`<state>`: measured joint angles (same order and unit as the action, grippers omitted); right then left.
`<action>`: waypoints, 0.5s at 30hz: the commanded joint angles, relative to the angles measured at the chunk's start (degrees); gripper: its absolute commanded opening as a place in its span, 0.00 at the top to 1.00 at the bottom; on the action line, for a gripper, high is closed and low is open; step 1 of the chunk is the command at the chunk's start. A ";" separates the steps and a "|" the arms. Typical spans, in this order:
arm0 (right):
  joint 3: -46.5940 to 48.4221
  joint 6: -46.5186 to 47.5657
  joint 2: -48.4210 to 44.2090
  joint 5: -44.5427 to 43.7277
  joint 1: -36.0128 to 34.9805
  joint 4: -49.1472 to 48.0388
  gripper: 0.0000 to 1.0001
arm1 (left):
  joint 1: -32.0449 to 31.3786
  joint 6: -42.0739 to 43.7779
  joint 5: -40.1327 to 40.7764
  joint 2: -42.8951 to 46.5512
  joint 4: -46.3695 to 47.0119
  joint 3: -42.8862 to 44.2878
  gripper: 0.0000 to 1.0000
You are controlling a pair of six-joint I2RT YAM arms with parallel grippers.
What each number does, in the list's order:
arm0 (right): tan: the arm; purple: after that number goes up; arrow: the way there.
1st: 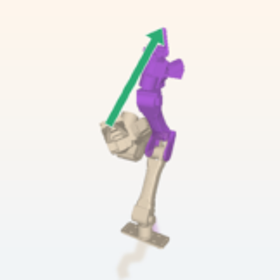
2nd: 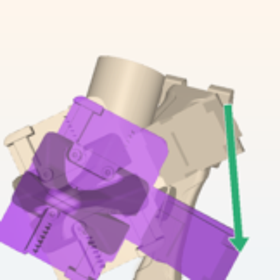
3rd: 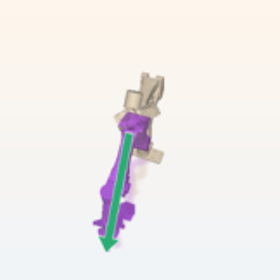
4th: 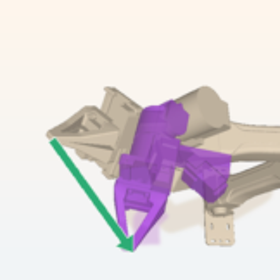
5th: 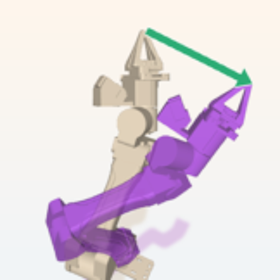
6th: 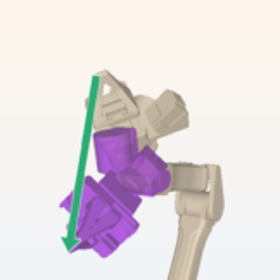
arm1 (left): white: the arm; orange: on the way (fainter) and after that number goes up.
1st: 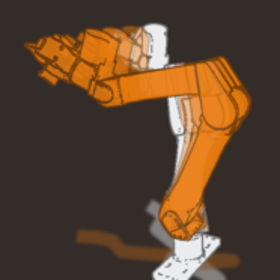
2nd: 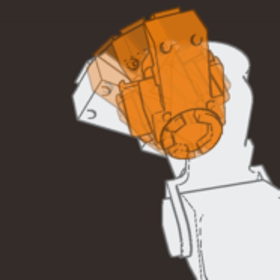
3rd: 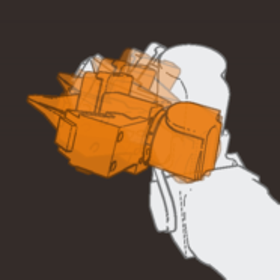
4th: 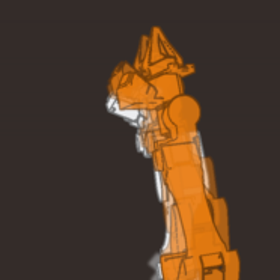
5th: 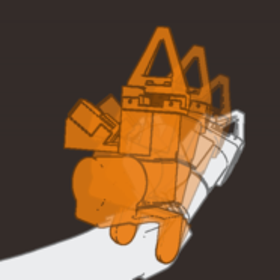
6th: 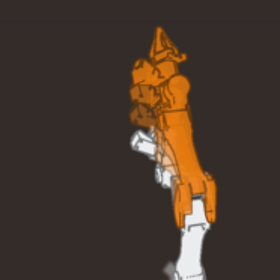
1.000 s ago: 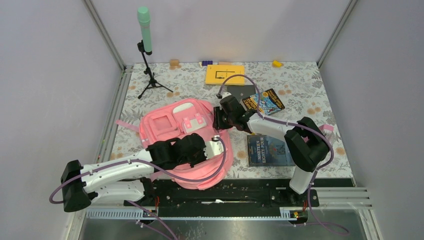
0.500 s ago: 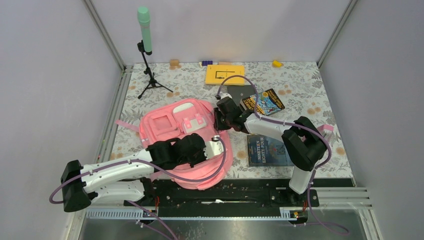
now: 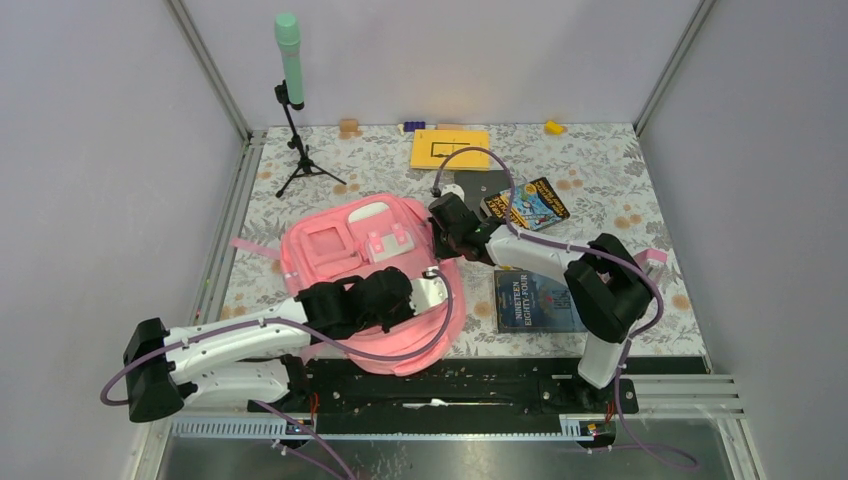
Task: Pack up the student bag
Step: Unzip the student bag at the center of the board.
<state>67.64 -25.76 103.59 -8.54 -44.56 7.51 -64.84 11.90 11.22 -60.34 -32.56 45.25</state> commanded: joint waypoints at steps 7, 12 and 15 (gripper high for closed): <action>0.56 2.37 -7.80 -12.83 0.13 12.47 1.00 | 0.50 -3.99 16.94 -2.42 1.18 3.64 1.00; -0.74 2.07 -9.77 -15.93 0.08 15.83 1.00 | 0.50 -6.94 20.55 -2.76 1.98 4.34 1.00; -1.95 1.02 -11.39 -16.67 0.15 16.42 1.00 | 0.50 -10.36 22.44 -3.30 1.97 5.31 1.00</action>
<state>67.22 -25.43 96.99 -18.94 -44.73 16.21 -65.25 6.20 19.94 -63.40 -29.95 46.83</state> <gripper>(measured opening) 0.022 0.047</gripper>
